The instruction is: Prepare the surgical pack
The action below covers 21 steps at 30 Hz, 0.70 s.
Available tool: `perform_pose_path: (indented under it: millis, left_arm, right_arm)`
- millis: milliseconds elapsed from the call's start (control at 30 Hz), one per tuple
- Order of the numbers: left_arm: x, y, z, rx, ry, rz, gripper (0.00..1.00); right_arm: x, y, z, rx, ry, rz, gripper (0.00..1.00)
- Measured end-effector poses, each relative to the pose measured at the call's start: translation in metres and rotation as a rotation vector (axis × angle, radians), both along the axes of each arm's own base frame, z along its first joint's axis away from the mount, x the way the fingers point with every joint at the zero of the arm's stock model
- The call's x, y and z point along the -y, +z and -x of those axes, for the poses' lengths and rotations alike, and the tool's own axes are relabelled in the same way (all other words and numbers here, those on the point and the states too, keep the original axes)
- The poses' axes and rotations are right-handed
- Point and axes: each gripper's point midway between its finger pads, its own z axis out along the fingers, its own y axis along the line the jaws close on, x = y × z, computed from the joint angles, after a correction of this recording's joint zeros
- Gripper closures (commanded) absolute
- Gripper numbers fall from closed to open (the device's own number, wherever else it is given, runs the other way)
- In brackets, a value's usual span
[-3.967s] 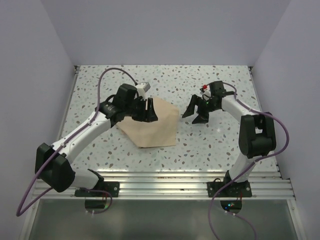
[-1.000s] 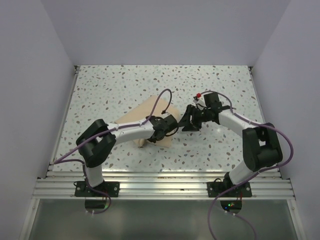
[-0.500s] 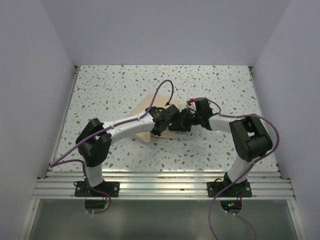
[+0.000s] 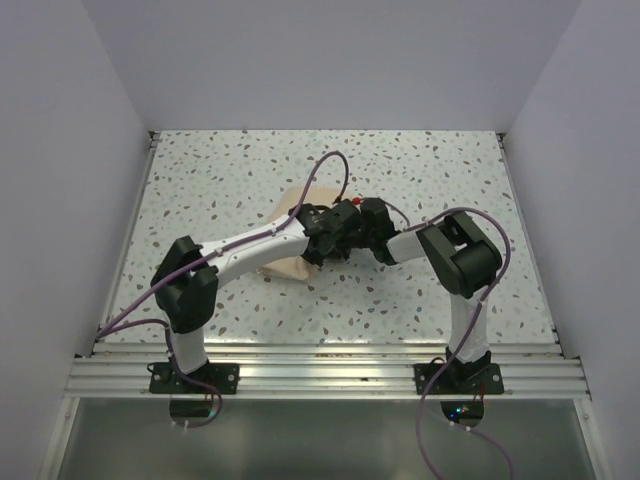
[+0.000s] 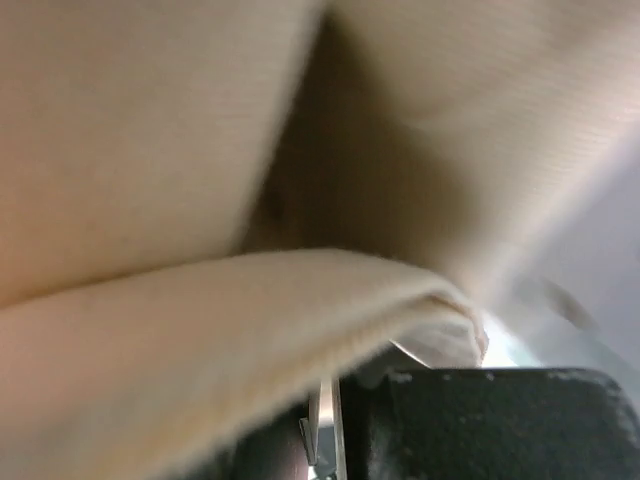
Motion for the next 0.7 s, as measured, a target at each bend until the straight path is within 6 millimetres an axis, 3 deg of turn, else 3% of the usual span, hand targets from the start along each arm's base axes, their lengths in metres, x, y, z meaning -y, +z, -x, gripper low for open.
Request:
perform_pose_path:
  millis: [200,400,533,700]
  left_arm:
    - [0.001,0.002,-0.001,-0.011,-0.012,0.006,1.0]
    - [0.001,0.002,-0.002,-0.018,-0.015,0.013,1.0]
    - [0.002,0.0,-0.001,-0.025,-0.016,0.021,1.0]
    - [-0.002,-0.009,0.002,-0.052,0.005,0.048,1.0]
  right_arm:
    - [-0.038,0.022,-0.025,0.072,-0.034,-0.087,0.92]
    - [-0.049,0.01,-0.036,0.078,-0.052,-0.085,0.9]
    - [-0.033,-0.002,-0.036,0.056,-0.057,-0.018,0.89]
    - [0.026,0.012,-0.043,0.091,-0.077,0.105,0.88]
